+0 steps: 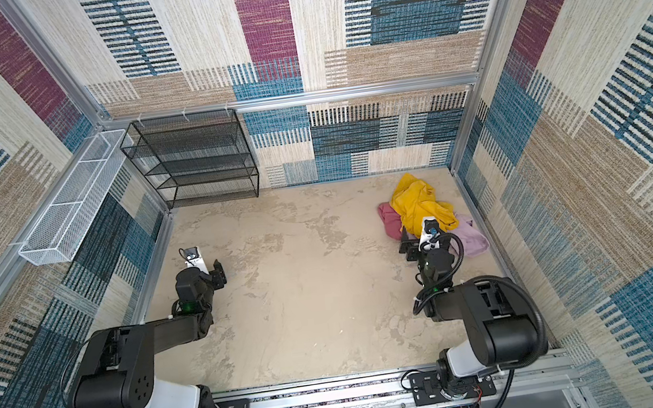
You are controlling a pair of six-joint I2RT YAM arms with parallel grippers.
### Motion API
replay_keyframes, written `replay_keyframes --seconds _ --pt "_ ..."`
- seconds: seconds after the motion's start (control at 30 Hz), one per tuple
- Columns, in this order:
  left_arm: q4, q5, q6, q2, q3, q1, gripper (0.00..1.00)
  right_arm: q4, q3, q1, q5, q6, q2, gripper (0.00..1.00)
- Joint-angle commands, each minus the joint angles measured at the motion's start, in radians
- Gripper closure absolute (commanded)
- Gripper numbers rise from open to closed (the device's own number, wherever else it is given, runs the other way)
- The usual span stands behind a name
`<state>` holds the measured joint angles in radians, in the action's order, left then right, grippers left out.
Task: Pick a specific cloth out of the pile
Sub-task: 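Move the right gripper toward the cloth pile in the far corner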
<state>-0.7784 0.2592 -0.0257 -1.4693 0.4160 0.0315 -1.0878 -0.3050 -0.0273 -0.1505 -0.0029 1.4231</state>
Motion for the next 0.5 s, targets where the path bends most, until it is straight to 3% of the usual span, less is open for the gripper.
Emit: replay_keyframes --seconds 0.0,0.2,0.33,0.47 --pt "0.12 0.047 0.005 0.119 0.02 0.008 0.28 0.333 -0.115 -0.014 -0.081 0.054 -0.103 0.14" --pt "0.453 0.006 -0.034 0.289 0.133 0.034 0.34 0.667 -0.305 -0.126 -0.11 0.062 -0.201 0.18" --pt "0.6 -0.016 -0.047 0.261 0.229 0.046 0.36 0.946 -0.514 -0.2 -0.09 0.101 -0.076 0.24" --pt "0.7 -0.064 -0.071 0.216 0.295 0.047 0.43 1.114 -0.687 -0.235 -0.07 0.137 0.077 0.3"
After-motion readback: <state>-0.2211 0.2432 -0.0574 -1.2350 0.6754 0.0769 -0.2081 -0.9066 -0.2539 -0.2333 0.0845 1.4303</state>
